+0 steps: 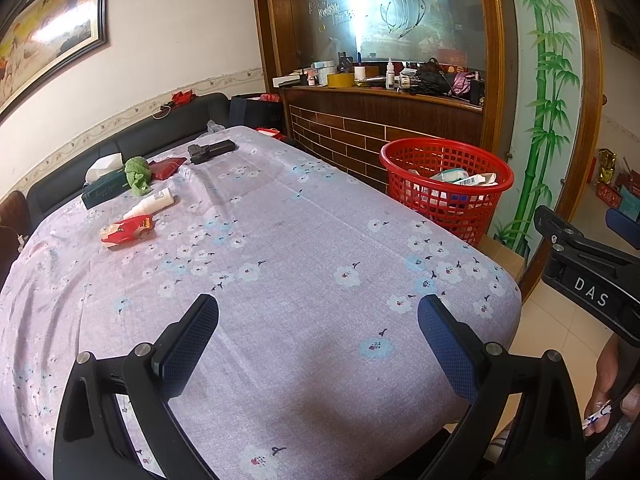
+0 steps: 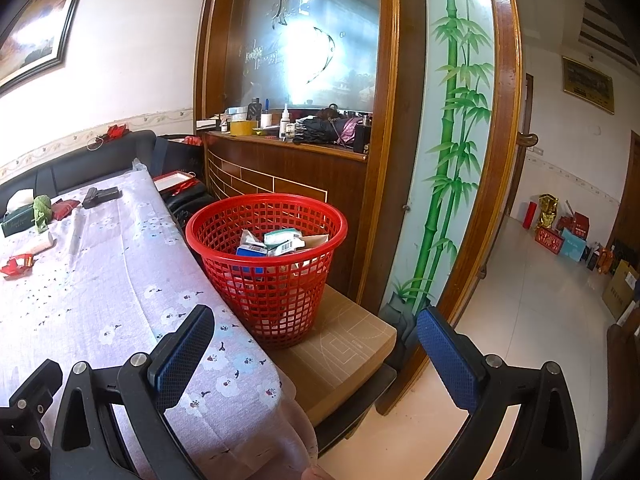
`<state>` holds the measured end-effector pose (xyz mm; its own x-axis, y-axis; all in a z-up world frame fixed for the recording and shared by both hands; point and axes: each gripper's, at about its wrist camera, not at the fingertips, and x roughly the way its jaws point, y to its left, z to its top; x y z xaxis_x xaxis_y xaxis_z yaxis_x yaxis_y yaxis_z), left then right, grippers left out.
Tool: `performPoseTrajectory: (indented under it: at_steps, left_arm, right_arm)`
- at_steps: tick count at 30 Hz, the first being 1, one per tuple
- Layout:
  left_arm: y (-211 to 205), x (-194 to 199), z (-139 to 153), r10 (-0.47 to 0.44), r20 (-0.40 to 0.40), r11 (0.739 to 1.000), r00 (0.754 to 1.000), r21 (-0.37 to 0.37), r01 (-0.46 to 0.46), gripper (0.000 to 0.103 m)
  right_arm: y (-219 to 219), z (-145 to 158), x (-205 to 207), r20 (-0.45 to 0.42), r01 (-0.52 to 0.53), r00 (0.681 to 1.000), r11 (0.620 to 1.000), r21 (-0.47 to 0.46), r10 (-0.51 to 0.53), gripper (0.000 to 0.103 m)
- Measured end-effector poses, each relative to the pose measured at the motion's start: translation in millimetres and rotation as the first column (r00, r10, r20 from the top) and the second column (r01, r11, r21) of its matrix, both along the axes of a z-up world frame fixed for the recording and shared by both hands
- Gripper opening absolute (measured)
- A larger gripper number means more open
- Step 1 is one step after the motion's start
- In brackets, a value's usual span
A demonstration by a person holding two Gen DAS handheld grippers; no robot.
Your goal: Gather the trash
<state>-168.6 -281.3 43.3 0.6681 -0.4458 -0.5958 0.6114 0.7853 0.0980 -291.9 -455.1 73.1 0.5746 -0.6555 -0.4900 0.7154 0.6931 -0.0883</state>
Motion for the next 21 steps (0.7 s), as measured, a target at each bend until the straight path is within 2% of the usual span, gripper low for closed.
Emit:
performPoseTrajectory:
  at_steps: [17, 21]
  left_arm:
    - [0, -1, -3, -0.003, -0.011, 1.000, 1.000, -0.005, 0.003, 0.099]
    - [5, 8, -2, 0.010, -0.041, 1.000, 0.999, -0.013, -0.010, 0.099]
  right_arm:
    - [3, 0, 1, -0.003, -0.003, 1.000, 1.000, -0.002, 0.003, 0.103]
    - [4, 2, 6, -0.002, -0.014, 1.000, 1.000, -0.005, 0.014, 0.103]
